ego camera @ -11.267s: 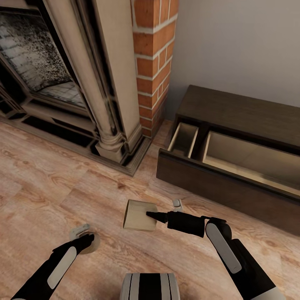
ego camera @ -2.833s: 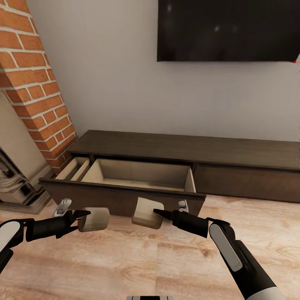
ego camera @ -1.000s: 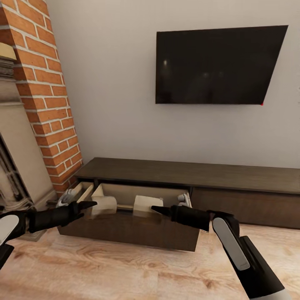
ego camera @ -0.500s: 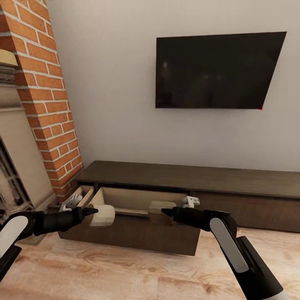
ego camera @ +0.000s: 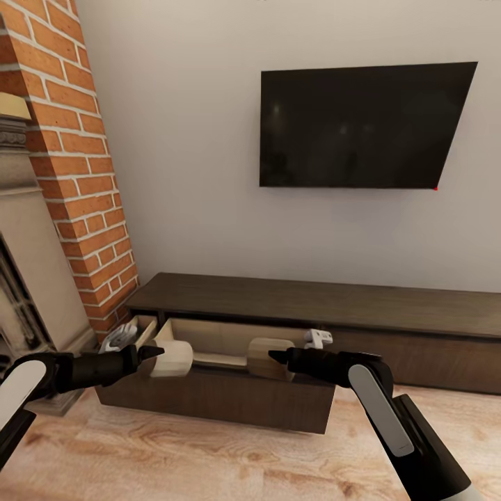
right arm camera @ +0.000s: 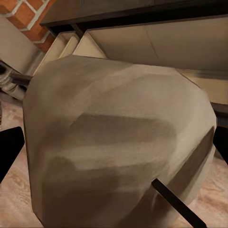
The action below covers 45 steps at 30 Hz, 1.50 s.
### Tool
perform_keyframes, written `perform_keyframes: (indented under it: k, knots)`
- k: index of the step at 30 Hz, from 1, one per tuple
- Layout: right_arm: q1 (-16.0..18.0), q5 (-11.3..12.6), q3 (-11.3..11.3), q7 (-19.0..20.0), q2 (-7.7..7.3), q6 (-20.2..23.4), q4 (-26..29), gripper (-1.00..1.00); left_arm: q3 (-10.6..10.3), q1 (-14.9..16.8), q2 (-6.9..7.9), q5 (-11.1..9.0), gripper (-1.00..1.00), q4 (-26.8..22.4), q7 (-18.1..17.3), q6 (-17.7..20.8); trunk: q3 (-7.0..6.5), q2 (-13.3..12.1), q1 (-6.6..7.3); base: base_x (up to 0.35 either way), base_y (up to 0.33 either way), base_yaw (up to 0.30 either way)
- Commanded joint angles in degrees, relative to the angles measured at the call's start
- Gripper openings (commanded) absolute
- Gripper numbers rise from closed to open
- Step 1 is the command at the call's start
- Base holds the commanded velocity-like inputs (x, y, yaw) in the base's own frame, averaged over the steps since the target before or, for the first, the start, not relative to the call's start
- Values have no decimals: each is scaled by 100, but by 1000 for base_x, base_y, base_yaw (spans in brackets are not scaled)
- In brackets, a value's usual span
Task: Place each of the two pumpkins and all three candles from the living room inside a cabinet in the living room (use any cabinet), then make sure every cabinet is closed, and position the cauldron so it is next to a table in the living room.
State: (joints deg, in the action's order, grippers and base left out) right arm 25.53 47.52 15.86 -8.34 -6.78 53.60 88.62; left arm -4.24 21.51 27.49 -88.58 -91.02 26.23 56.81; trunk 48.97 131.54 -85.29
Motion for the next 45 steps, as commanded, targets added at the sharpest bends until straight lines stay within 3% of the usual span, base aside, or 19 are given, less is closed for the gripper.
perform_keyframes:
  k: [1, 6, 10, 33, 45]
  knots:
    - [5, 63, 11, -58, -3, 9, 6, -100, -1, 3, 3, -55, -100, -4, 40, 6, -12, -39, 23, 0, 0, 0]
    - [5, 80, 12, -37, 1, -2, -2, -100, 45, 3, 10, -276, -100, -3, 23, 6, -48, -119, 67, 0, 0, 0]
    - [5, 82, 11, -36, 1, -3, -3, -100, 43, -4, 18, -340, -100, -3, -1, 13, -48, -119, 67, 0, 0, 0]
    - [5, 91, -4, -27, 1, -36, -29, -100, 38, -15, 37, -350, -100, -11, -10, 15, -82, -119, 67, 29, 228, -70]
    - [4, 91, 5, -27, 1, -23, -29, -100, 43, -14, 33, -361, -100, -14, -13, 15, -119, -199, 111, 100, 51, -118]
